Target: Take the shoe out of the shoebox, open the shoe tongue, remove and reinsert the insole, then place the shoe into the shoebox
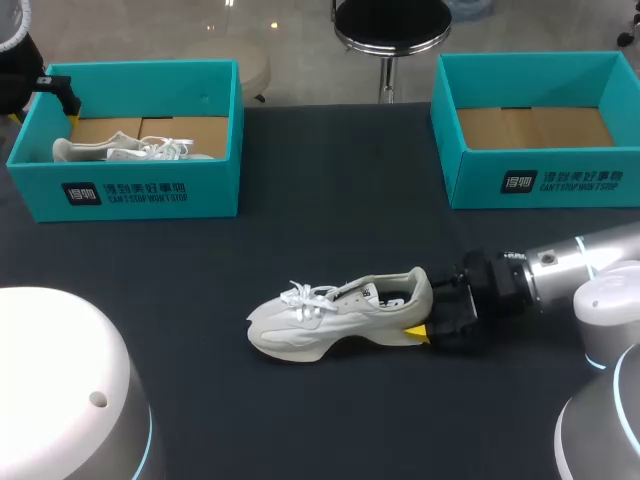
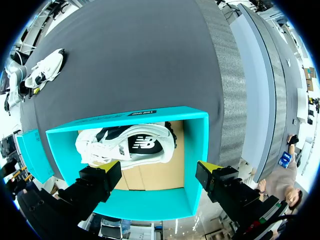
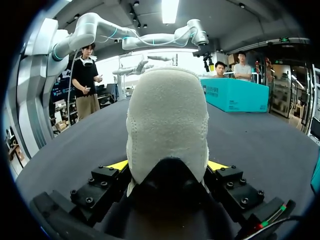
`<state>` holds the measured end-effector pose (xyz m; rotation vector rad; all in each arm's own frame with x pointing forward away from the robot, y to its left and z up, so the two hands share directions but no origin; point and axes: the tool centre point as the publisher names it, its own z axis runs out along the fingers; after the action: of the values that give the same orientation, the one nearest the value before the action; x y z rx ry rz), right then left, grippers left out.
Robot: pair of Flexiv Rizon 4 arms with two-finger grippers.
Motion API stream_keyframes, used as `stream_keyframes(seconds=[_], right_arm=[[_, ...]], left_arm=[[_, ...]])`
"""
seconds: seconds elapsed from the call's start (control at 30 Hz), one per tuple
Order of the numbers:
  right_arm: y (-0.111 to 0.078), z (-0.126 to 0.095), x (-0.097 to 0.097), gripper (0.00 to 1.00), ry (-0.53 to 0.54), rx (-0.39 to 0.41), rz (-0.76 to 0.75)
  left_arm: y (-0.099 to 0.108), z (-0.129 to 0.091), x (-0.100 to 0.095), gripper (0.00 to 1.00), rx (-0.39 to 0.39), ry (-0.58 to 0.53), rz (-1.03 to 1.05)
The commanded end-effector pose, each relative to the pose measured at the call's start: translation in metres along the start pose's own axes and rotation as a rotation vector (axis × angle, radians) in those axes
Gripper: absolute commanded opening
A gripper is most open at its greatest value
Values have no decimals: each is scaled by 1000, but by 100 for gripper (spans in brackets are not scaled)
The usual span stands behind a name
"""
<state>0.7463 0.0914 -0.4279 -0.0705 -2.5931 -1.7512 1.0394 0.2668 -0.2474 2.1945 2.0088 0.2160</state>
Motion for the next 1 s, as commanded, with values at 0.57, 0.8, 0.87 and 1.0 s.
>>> stream_keyframes(seconds=[0.57,0.8,0.87,1.0], right_arm=[[-4,7,1,0,-1,3,1],[-4,7,1,0,-1,3,1],[-4,7,1,0,-1,3,1],[-4,7,1,0,-1,3,1]], left_arm=[[-1,0,0,100,-2,2,1],[-1,0,0,100,-2,2,1],[-1,0,0,100,-2,2,1],[-5,-4,-8,100,31,43,-87]])
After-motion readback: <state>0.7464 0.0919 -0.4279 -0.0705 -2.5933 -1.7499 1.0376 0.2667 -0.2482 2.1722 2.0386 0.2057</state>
